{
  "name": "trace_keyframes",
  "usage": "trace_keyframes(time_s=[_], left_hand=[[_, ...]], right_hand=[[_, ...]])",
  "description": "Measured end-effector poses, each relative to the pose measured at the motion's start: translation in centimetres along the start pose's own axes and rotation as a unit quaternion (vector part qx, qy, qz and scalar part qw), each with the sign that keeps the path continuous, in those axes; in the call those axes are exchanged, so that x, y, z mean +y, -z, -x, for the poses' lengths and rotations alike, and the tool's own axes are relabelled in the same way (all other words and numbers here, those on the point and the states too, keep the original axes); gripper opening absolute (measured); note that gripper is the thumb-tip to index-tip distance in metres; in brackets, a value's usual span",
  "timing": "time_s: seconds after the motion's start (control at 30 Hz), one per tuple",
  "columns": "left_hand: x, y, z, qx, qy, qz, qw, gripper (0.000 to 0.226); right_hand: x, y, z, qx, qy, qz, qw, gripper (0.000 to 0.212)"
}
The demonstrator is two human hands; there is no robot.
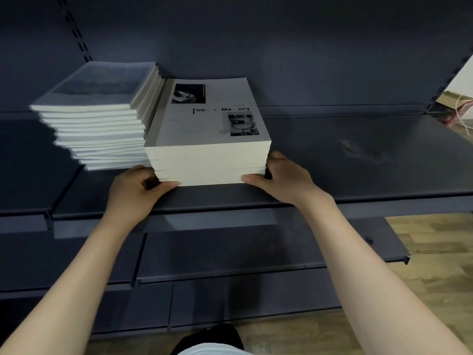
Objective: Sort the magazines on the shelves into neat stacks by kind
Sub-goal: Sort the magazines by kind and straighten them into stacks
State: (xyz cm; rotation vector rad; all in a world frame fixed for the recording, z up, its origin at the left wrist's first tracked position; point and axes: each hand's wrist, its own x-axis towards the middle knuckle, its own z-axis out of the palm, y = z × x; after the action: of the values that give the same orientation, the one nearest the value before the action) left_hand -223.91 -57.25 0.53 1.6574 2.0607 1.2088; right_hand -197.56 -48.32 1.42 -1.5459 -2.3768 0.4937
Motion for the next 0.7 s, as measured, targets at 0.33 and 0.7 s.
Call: trace_keyframes(time_s=[0.33,0.7], left_hand=[[0.8,1.5,-1.1,-0.108,0.109,0.030,0.988,0.026],[0.2,2.0,-1.2,-0.123,0.038,0.056,0.990,0.010]], right_hand=[[0.2,-0.2,0.3,0.030,0.001,-0.077,0.997,0.049],[0.3,-0.7,0.3,0.040,-0.008,-0.058,0.997,0.047]])
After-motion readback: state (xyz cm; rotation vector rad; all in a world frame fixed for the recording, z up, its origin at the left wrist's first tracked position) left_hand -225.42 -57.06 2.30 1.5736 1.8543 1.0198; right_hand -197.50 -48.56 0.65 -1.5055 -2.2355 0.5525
